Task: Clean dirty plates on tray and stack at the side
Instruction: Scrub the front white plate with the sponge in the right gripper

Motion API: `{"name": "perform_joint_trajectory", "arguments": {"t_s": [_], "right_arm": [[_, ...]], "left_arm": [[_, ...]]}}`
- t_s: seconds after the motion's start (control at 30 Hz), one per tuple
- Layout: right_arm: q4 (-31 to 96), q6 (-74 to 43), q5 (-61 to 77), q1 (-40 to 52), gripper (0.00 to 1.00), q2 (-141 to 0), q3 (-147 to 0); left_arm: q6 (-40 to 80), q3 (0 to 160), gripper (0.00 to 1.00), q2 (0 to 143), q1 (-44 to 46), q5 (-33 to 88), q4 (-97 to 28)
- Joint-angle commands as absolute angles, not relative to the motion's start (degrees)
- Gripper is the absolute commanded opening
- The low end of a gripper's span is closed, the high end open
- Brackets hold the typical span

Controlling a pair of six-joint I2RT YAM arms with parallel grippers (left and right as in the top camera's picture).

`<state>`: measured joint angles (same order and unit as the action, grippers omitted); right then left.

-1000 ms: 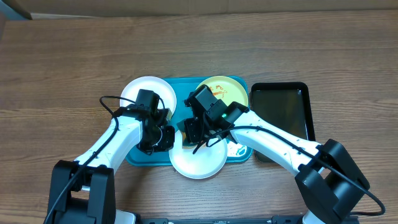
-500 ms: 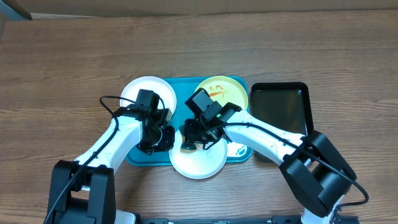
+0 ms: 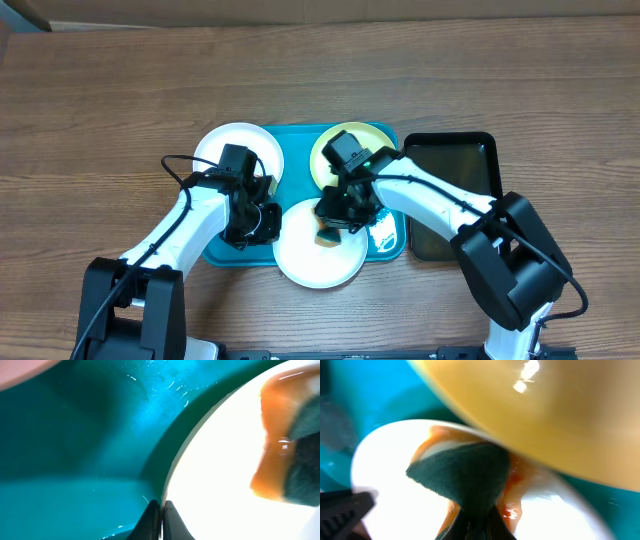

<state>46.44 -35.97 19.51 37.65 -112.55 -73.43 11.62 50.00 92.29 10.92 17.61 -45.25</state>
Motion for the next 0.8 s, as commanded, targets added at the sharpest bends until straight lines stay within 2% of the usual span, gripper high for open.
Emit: {"name": "perform_joint_trajectory", "arguments": {"t_s": [0.0,0.23,0.4,0.77], "right_arm": [[49.17,-32.18,13.56,35.24,0.04,-112.81,-72.84],[59.00,-20.27,16.16,36.03,0.04,-108.90,-73.23],[58.96,-15.33,16.12,36.16,0.04,-104.77,-76.12],[55.11,-14.31,15.81,39.55,0.04,-104.64,-76.14]], "left_arm": [[11.81,50.35,0.04,92.58,11.07,16.03,-45.67],[11.81,50.35,0.04,92.58,11.07,16.10,-45.82],[11.81,50.35,0.04,92.58,11.07,16.12,-45.82],[11.84,50.35,0.04,92.58,11.07,16.14,-45.82]]}}
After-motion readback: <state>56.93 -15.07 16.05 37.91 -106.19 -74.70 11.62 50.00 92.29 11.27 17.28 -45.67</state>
